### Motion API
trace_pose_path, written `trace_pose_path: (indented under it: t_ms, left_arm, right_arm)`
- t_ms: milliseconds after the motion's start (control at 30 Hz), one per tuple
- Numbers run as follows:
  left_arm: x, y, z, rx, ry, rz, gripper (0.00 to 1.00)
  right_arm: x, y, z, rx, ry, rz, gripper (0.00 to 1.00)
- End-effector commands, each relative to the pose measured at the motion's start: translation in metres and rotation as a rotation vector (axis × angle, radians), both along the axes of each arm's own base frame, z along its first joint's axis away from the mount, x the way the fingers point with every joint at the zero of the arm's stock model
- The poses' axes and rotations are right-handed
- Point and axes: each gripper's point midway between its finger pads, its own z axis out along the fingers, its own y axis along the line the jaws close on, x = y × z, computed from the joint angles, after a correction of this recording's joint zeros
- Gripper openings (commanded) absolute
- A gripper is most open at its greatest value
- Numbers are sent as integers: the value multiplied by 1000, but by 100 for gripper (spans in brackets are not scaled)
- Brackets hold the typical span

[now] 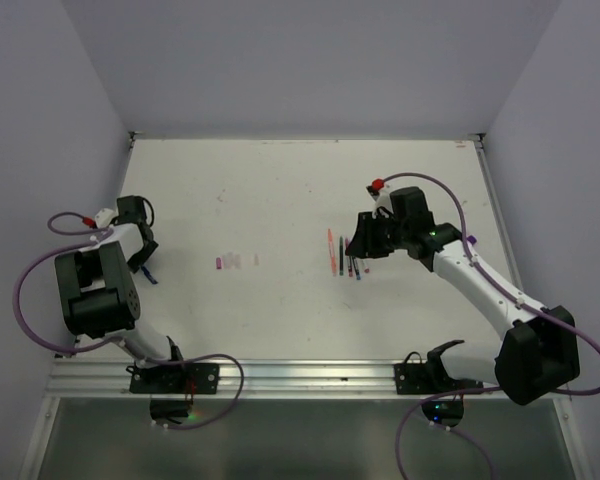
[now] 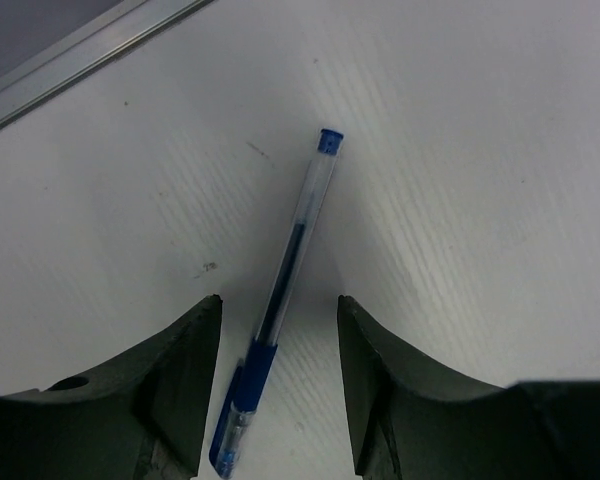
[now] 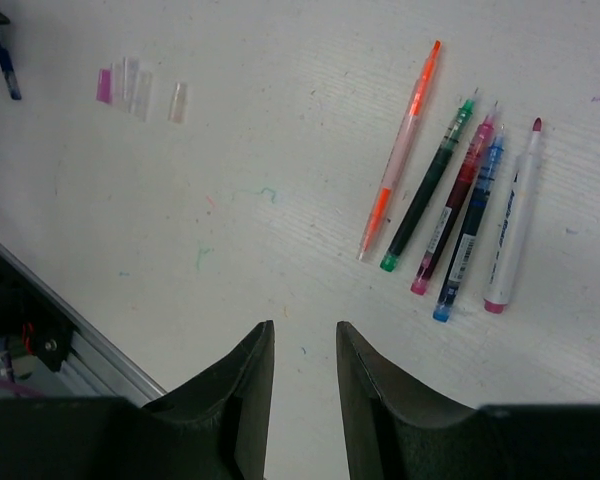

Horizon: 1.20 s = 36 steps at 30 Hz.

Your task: Open the pen caps

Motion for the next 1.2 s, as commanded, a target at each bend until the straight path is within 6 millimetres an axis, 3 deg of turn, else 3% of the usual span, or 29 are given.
trace_pose_path:
  t_ms: [0, 100, 300, 367, 467, 500, 700, 767, 800, 833, 900, 1033, 1067, 1100, 1133, 1167]
  left_arm:
    - [24, 20, 14, 69, -51, 17, 52]
    - [25, 23, 8, 76, -27, 16, 52]
    - [27, 21, -5, 56, 17, -17, 37]
    - [26, 18, -7, 44, 22, -32, 28]
    - [27, 15, -6, 25, 11, -47, 3]
    - [27, 13, -6, 21, 6, -51, 0]
    - [30, -9, 11, -49, -112, -131, 0]
    - [41, -24, 35, -88, -226, -215, 0]
    - [37, -35, 34, -117, -251, -256, 0]
    - [49, -51, 60, -150, -369, -347, 0]
    - [54, -76, 78, -209, -480, -461, 0]
    - [60, -154, 131, -392, -738, -802, 0]
    - [59, -178, 139, -427, -763, -883, 0]
    - [56, -194, 145, -453, -783, -937, 0]
    - [38, -239, 166, -564, -892, -1058, 0]
    - [36, -246, 166, -574, -890, -1075, 0]
  right_arm:
    - [6, 9, 16, 28, -49, 39, 35]
    - [4, 10, 18, 32, -52, 42, 35]
    - [3, 8, 28, 39, -75, 38, 35]
    - [2, 8, 32, 46, -86, 38, 35]
    - [0, 8, 36, 54, -90, 32, 35]
    - [-1, 8, 35, 56, -88, 31, 35]
    - [-8, 11, 30, 62, -78, 31, 35]
    - [-12, 14, 31, 73, -83, 35, 35]
    - [-17, 20, 35, 89, -90, 47, 35]
    - [-20, 24, 34, 94, -86, 57, 35]
    - [-29, 40, 39, 111, -88, 97, 35]
    - [-42, 72, 50, 209, -81, 173, 35]
    - [-46, 87, 63, 295, -89, 216, 35]
    - [-47, 94, 66, 336, -88, 233, 35]
    - [-51, 114, 63, 423, -70, 281, 35]
    - [-48, 118, 73, 456, -96, 289, 35]
